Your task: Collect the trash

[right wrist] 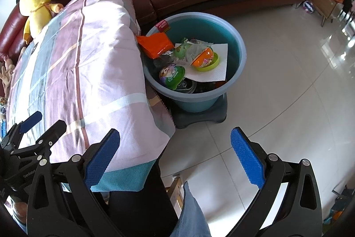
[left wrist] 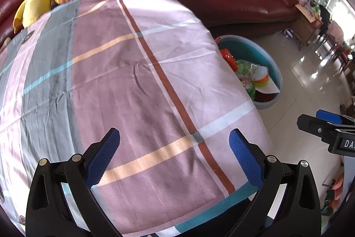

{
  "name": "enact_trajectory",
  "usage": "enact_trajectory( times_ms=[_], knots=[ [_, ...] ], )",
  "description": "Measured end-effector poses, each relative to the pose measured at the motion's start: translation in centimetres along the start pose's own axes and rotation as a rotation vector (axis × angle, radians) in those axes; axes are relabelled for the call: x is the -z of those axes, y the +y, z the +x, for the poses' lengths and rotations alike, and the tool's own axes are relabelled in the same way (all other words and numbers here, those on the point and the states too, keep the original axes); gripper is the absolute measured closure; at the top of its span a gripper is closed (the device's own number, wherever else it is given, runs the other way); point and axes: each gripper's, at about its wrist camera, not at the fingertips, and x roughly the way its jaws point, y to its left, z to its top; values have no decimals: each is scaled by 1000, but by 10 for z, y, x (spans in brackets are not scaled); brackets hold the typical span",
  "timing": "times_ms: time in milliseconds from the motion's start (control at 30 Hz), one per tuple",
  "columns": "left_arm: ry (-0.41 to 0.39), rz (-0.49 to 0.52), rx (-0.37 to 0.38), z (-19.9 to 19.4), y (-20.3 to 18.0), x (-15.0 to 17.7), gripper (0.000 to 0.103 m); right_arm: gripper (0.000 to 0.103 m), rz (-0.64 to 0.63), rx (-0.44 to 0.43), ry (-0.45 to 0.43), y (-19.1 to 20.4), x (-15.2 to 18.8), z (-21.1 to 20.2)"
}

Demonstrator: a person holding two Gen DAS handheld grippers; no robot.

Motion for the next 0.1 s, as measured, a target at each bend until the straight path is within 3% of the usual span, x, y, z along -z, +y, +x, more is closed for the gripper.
enact_trajectory(
  times_ms=[100],
  knots=[
    [1,-2,0,1,1,1,4,7,4,4,0,-1,0,0]
  ],
)
